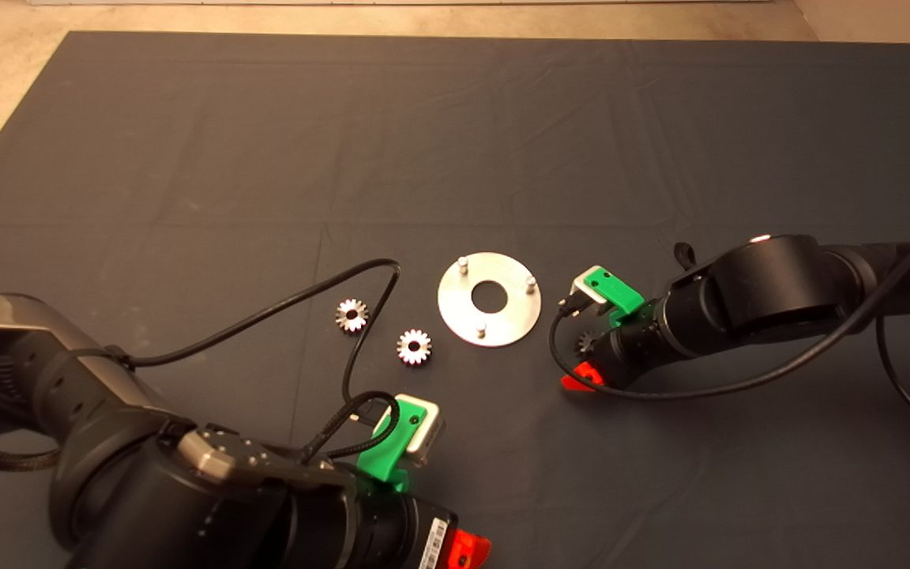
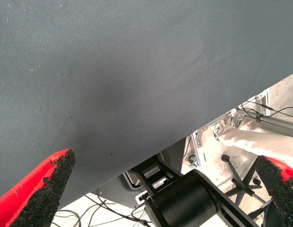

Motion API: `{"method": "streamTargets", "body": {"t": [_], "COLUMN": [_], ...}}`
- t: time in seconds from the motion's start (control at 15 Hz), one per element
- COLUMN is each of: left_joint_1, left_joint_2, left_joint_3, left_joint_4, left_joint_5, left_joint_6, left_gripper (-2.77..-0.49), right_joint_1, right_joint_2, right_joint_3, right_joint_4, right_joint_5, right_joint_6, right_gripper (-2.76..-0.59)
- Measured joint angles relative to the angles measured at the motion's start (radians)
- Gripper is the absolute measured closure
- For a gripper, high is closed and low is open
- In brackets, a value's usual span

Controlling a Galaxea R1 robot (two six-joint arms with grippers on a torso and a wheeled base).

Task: Install three planetary gears onto the carrier pins

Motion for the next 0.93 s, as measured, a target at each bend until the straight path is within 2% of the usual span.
{"method": "streamTargets", "body": {"t": [0.27, 0.4, 0.53, 0.6, 0.67, 0.8, 0.93], "left_joint_1": [0.000, 0.000, 0.000, 0.000, 0.000, 0.000, 0.000], "left_joint_2": [0.000, 0.000, 0.000, 0.000, -0.001, -0.002, -0.002], "left_joint_3": [0.000, 0.000, 0.000, 0.000, 0.000, 0.000, 0.000], "left_joint_4": [0.000, 0.000, 0.000, 0.000, 0.000, 0.000, 0.000], "left_joint_5": [0.000, 0.000, 0.000, 0.000, 0.000, 0.000, 0.000], "left_joint_6": [0.000, 0.000, 0.000, 0.000, 0.000, 0.000, 0.000], "left_gripper": [-2.76, -2.76, -2.76, -2.76, -2.76, -2.76, -2.76], "right_joint_1": [0.000, 0.000, 0.000, 0.000, 0.000, 0.000, 0.000], "right_joint_2": [0.000, 0.000, 0.000, 0.000, 0.000, 0.000, 0.000], "right_joint_3": [0.000, -0.003, -0.006, -0.010, -0.017, -0.035, -0.037], "right_joint_4": [0.000, 0.000, 0.000, 0.000, 0.000, 0.000, 0.000], "right_joint_5": [0.000, 0.000, 0.000, 0.000, -0.003, -0.018, -0.021], "right_joint_6": [-0.003, -0.007, -0.026, -0.034, -0.040, -0.053, -0.053], "right_gripper": [-2.69, -2.53, -2.53, -2.41, -2.38, -2.30, -2.23]}}
